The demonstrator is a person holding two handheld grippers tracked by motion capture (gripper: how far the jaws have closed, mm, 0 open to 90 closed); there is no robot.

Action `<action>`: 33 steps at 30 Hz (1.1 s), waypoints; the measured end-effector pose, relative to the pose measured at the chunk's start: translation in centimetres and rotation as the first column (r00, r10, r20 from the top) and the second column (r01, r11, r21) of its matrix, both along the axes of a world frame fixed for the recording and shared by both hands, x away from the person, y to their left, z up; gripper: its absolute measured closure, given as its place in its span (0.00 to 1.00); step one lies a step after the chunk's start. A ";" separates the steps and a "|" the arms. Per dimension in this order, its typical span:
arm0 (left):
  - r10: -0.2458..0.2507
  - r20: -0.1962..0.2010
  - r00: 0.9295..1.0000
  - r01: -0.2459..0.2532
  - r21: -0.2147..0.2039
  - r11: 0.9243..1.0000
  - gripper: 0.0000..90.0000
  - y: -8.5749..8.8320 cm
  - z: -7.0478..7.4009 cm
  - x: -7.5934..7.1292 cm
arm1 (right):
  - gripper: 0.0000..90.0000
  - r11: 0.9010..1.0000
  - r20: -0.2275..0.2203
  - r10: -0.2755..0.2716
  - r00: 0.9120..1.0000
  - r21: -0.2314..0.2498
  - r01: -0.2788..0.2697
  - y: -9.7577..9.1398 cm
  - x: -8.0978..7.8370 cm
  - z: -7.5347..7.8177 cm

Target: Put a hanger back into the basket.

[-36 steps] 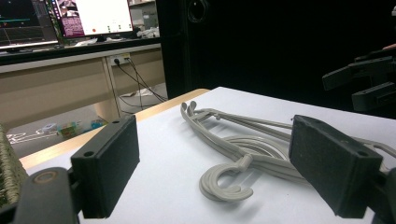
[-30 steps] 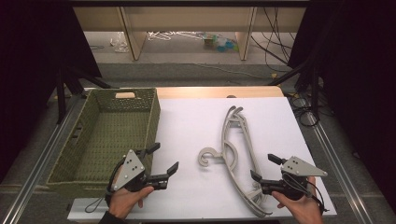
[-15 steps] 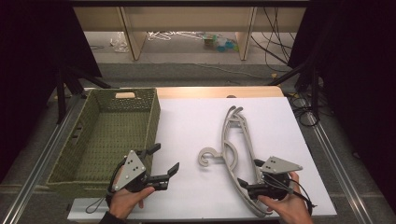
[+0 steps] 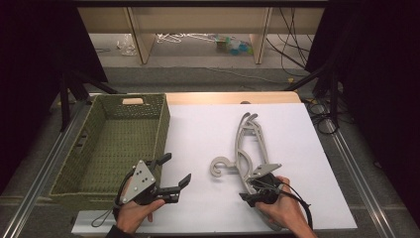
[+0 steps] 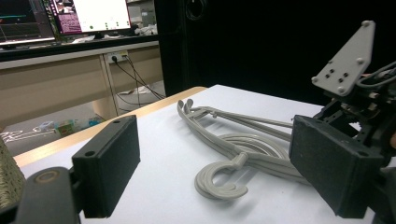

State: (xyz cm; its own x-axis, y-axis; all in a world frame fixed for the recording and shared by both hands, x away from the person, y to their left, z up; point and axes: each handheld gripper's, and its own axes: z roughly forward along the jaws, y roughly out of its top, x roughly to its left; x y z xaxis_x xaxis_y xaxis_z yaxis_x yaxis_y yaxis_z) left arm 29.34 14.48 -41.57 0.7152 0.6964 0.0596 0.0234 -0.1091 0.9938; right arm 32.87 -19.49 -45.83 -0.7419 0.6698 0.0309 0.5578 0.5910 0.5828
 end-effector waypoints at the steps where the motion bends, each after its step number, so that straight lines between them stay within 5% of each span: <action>1: 0.000 0.000 1.000 0.000 0.004 1.000 0.18 0.0 0.0 0.0 | 0.53 1.000 -0.019 0.002 1.000 0.001 -0.002 0.1 0.3 -0.1; 7: 0.000 0.001 1.000 0.000 0.004 1.000 0.18 0.0 0.0 -0.1 | 0.71 1.000 -0.087 -0.021 0.996 0.007 0.021 0.3 1.0 -0.1; 8: 0.001 -0.004 1.000 -0.001 0.000 1.000 0.18 0.0 0.0 -0.1 | 0.75 1.000 -0.061 -0.005 0.998 0.018 0.006 0.1 1.1 -0.1; 14: 0.000 0.003 1.000 0.000 0.000 1.000 0.18 0.1 0.1 -0.2 | 0.78 0.998 -0.110 -0.037 0.993 0.043 0.042 -0.3 1.3 0.4; 27: 0.001 0.012 1.000 -0.001 -0.001 1.000 0.18 0.1 0.2 -0.2 | 0.90 0.990 -0.095 -0.069 0.993 0.119 0.080 -3.0 1.5 2.6; 31: 0.002 0.004 1.000 -0.002 0.003 1.000 0.18 0.0 0.1 -0.3 | 0.91 0.985 -0.091 -0.022 0.996 0.169 0.037 -4.4 1.6 3.5; 33: 0.001 0.006 1.000 -0.001 0.003 1.000 0.19 0.0 0.1 -0.3 | 0.91 0.989 -0.075 -0.010 0.997 0.149 0.021 -4.8 1.6 4.0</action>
State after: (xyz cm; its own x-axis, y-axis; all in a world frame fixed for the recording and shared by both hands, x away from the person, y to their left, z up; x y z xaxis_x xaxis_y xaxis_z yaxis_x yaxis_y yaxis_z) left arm 29.07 14.45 -41.44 0.7138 0.6972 0.0658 0.0176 -0.1117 0.9936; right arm 34.47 -24.26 -41.81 -0.7233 0.6650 0.1861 0.6112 0.4911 0.6207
